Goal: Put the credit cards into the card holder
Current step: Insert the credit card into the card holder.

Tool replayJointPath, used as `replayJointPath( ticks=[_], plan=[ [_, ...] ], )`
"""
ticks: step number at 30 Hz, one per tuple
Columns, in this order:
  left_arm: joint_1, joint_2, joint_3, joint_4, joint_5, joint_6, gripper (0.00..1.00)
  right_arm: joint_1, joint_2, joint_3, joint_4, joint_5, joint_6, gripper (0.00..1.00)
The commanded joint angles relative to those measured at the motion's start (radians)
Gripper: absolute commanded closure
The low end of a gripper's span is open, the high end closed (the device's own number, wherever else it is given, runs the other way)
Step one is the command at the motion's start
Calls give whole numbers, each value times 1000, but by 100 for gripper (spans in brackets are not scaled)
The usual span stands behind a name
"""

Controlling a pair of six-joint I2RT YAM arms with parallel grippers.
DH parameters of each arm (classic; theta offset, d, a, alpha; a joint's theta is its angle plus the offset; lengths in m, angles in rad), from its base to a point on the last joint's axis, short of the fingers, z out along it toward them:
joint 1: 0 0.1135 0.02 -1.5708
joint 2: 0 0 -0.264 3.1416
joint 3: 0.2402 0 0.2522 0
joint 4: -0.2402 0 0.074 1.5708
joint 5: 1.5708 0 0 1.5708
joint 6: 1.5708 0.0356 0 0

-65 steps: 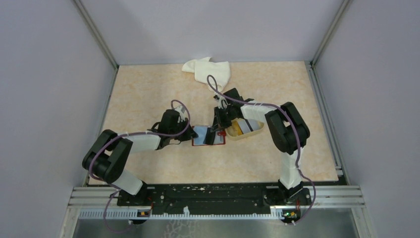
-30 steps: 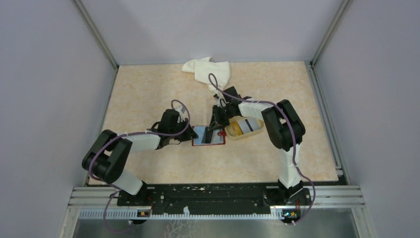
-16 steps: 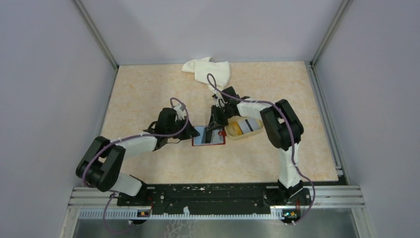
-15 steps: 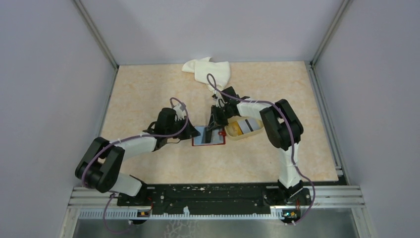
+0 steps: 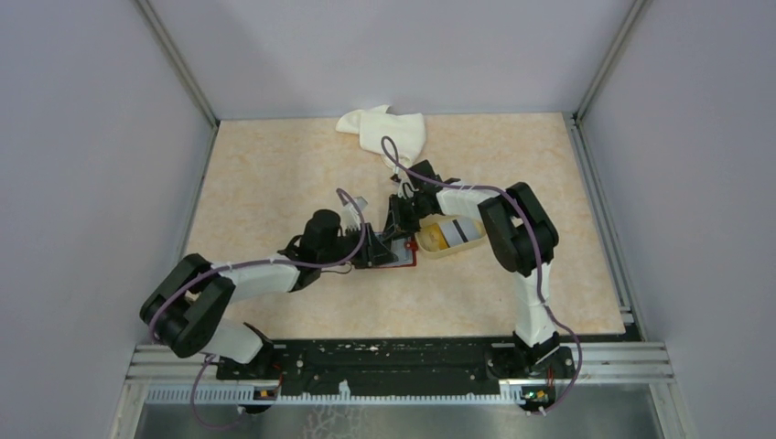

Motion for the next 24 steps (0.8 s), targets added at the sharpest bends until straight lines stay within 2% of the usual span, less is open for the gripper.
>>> replayJointPath(
  ticks=[1, 9, 18, 24],
  plan=[
    [-34, 76, 85, 7, -106, 2, 68, 12, 39, 0, -39, 67, -28, 85],
    [-68, 165, 183, -107, -288, 51, 73, 11, 40, 3, -42, 67, -32, 85],
    [-83, 245, 237, -131, -313, 61, 73, 11, 41, 4, -46, 71, -38, 84],
    [-93, 266, 246, -198, -427, 63, 73, 12, 41, 11, -52, 72, -49, 81]
  ],
)
